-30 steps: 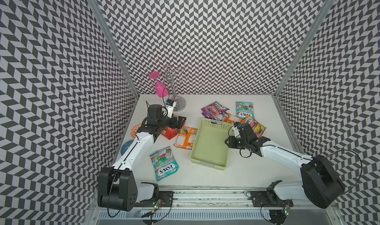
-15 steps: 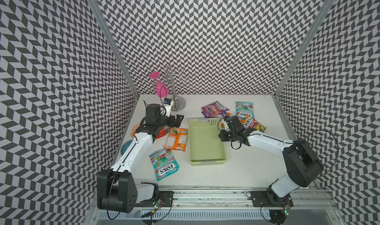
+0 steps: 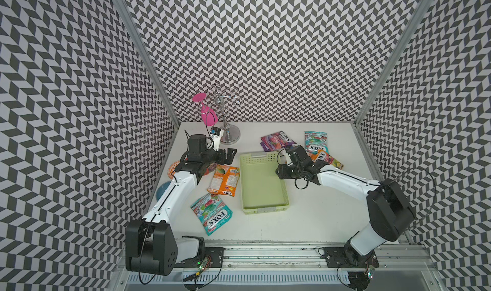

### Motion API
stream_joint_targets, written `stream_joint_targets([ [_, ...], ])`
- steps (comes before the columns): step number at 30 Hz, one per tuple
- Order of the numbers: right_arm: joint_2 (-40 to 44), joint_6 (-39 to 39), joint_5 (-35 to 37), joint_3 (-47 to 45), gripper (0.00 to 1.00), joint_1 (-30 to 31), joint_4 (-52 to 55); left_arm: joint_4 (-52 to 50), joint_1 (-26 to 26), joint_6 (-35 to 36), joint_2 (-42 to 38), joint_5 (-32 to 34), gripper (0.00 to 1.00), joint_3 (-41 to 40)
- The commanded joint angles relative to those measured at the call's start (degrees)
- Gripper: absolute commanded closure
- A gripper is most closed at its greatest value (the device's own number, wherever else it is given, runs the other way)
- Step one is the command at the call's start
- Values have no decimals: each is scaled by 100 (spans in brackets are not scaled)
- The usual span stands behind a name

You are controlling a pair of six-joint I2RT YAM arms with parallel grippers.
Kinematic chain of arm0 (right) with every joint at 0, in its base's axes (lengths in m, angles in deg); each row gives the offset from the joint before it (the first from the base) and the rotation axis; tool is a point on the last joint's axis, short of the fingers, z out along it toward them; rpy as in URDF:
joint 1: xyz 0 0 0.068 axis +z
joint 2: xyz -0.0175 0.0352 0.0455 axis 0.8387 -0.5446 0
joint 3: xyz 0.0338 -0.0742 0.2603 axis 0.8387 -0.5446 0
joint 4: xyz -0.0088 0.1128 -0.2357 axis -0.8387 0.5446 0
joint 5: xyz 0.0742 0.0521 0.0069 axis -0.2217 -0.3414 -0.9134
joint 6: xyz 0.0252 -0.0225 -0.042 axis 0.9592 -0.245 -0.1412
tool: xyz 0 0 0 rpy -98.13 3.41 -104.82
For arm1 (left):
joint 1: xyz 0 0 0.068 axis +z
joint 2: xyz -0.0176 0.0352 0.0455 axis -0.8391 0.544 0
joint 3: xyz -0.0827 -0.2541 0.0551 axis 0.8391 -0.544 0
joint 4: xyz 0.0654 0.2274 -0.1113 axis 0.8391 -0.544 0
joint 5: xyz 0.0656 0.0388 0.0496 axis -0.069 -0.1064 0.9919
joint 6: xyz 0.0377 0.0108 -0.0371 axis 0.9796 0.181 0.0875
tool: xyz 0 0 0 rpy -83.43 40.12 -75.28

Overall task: Put the candies in the basket
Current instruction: Adjust the basket at the center of the board, then pick up the candy at the center of the board.

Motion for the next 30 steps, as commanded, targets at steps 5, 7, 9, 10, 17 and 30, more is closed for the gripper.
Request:
stream_joint_targets([
  [5,-70,-324,699,1290,40,-165,-17,81,-93,112,-37,-101,1,-70],
  [7,-449,-324,699,1658,40,-261,-17,128,-121,137,-55,-57,1,-99],
  [9,-931,-324,699,2080,40,-445,10,80,-171,149,-65,-12,1,-78],
  [10,-1169,-324,699,2271,40,-591,9,51,-176,145,-77,-17,1,-57],
  [17,-2631,-401,24,3632,32,-1222,668,113,-255,225,-99,181,1,-235],
  [30,-1206,-596,226,2220,30,-1331,275,-644,113,840,-144,1760,5,-817],
])
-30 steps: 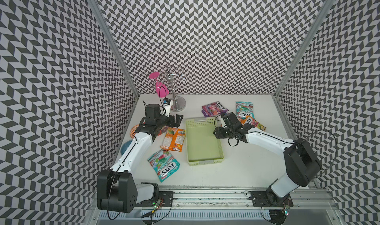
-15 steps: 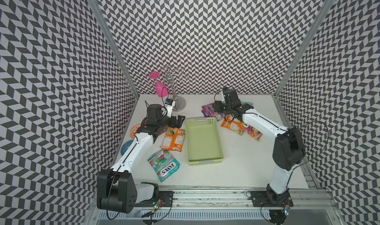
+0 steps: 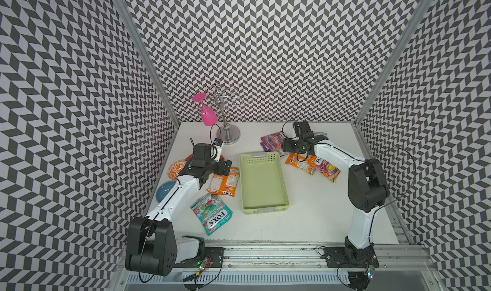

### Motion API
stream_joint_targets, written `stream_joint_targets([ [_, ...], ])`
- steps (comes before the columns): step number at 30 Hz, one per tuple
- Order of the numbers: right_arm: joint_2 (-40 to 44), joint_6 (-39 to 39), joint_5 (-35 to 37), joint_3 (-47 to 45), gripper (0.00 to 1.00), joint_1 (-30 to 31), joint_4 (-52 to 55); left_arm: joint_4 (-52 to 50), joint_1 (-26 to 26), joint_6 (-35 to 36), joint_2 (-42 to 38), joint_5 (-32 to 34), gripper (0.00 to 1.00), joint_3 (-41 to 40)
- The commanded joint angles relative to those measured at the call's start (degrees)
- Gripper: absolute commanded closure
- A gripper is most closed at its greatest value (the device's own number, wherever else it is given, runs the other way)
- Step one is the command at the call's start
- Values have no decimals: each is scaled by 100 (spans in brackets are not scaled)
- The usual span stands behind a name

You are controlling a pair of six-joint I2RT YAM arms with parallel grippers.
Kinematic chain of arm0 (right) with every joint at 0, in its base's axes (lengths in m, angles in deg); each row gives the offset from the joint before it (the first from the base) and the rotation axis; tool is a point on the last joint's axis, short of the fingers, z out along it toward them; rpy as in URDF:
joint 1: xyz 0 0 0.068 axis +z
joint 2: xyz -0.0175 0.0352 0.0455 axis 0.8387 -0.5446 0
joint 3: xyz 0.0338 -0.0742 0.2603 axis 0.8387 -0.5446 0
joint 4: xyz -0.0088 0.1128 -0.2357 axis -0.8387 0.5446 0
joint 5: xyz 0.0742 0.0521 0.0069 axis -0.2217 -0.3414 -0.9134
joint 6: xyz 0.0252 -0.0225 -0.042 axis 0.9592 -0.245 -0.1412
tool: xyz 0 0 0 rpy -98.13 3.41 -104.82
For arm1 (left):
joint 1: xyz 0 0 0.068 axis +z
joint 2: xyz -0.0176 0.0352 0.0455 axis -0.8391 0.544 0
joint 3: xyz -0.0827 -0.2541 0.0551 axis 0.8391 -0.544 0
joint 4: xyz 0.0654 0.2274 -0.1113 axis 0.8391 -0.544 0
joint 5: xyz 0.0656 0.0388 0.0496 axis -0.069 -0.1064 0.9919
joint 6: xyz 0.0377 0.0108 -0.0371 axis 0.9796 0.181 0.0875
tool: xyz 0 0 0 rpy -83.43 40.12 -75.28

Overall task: Put the candies in the basket
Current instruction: Pick up the candy at the center of the board.

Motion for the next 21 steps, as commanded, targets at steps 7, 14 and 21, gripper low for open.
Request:
stream_joint_targets([
  [7,1438,-189,346,-714,27,-92,-432,21,364,140,-94,160,11,-624],
  [14,2164,-235,607,-1265,20,-139,-718,68,651,6,413,-96,21,-598],
  [21,2839,-295,830,-1704,12,-176,-904,-23,843,-135,892,-335,28,-391],
])
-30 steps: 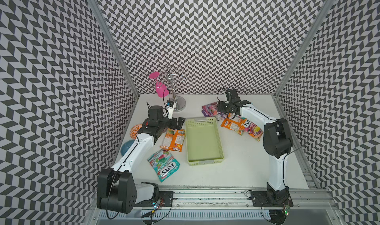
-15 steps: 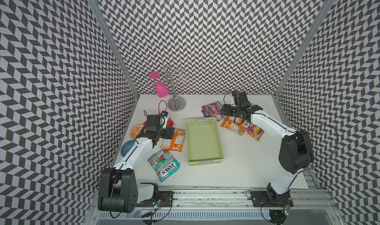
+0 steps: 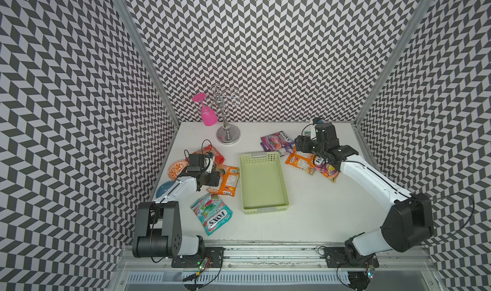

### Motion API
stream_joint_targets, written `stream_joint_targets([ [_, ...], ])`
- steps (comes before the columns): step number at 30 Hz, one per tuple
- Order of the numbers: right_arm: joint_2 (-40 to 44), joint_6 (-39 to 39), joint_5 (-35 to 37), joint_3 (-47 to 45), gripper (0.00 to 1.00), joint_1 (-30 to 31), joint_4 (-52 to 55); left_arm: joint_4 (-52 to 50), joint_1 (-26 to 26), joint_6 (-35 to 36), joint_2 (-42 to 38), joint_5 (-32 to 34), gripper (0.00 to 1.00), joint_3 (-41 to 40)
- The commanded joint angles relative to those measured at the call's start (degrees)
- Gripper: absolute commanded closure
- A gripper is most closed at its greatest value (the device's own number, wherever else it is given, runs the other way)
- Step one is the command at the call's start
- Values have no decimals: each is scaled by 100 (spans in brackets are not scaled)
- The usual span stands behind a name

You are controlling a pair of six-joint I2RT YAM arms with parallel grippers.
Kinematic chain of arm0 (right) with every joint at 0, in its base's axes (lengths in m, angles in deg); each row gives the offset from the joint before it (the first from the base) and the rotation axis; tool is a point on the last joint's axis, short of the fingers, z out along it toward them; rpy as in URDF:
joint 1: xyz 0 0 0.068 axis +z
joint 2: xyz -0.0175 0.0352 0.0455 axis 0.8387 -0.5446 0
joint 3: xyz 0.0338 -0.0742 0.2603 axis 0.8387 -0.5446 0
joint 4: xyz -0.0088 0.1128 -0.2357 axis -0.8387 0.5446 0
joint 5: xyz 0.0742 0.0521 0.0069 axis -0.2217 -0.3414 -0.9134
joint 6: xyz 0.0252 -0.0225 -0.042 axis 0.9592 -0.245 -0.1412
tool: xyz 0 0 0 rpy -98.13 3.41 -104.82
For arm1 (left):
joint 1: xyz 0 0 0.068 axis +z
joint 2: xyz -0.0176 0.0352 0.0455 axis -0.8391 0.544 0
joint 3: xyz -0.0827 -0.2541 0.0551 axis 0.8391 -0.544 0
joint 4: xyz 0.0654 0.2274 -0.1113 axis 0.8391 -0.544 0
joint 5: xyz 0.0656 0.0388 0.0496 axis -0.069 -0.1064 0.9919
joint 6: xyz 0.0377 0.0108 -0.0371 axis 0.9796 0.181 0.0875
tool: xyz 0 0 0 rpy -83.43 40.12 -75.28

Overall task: Put the candies in the basket
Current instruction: Pick up the candy at the center of the board.

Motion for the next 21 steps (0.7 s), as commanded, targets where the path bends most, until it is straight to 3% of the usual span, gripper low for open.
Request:
stream_joint_targets([
  [1,395,-111,226,-95,12,-40,-377,-12,76,-92,109,-267,28,217],
  [14,1109,-355,482,-688,5,-51,-562,-60,85,-259,892,-405,30,609],
  [21,1336,-437,562,-979,3,-58,-654,-41,93,-324,1116,-537,42,627],
])
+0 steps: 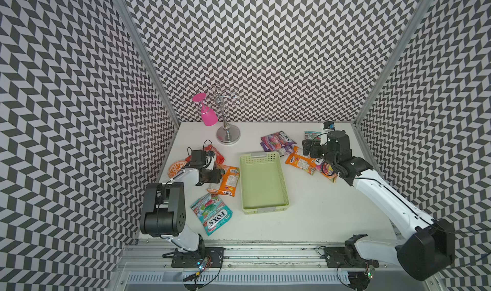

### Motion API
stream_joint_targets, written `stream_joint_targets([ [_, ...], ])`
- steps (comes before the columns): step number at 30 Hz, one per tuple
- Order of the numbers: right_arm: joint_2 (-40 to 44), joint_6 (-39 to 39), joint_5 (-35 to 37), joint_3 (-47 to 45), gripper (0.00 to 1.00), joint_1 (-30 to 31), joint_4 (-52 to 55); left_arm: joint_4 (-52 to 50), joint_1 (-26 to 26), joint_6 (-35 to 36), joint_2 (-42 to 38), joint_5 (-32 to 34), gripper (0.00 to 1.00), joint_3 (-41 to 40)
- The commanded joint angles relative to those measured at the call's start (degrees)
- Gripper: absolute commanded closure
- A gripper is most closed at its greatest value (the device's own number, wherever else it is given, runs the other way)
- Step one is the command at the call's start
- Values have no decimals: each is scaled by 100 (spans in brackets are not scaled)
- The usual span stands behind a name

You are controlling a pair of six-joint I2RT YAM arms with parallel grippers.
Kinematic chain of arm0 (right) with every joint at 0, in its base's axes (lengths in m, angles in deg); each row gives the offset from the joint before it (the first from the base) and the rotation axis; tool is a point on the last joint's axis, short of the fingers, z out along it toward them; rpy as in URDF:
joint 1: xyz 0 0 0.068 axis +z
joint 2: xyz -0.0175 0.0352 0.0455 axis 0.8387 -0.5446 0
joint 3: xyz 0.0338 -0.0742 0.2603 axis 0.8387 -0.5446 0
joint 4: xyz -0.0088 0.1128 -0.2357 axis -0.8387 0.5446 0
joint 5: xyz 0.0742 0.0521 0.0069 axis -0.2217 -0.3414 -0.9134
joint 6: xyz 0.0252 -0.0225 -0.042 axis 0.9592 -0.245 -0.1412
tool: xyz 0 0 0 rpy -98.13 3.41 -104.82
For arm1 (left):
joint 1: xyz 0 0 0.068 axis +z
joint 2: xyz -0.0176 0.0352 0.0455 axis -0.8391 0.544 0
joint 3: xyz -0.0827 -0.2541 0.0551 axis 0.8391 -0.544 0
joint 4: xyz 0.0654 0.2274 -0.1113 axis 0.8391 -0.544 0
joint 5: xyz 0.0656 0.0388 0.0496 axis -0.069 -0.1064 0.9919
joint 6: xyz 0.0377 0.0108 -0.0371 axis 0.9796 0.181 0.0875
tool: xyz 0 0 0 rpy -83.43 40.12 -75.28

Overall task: Put the candies in the basket
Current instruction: Pick up the candy at the center of the board.

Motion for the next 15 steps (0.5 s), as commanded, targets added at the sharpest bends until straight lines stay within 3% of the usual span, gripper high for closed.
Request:
stream_joint_targets([
  [1,200,-89,163,-95,3,-28,-308,-68,41,-42,103,-115,45,126],
  [15,428,-151,231,-283,1,-54,-370,-8,50,-16,-193,-200,100,64],
])
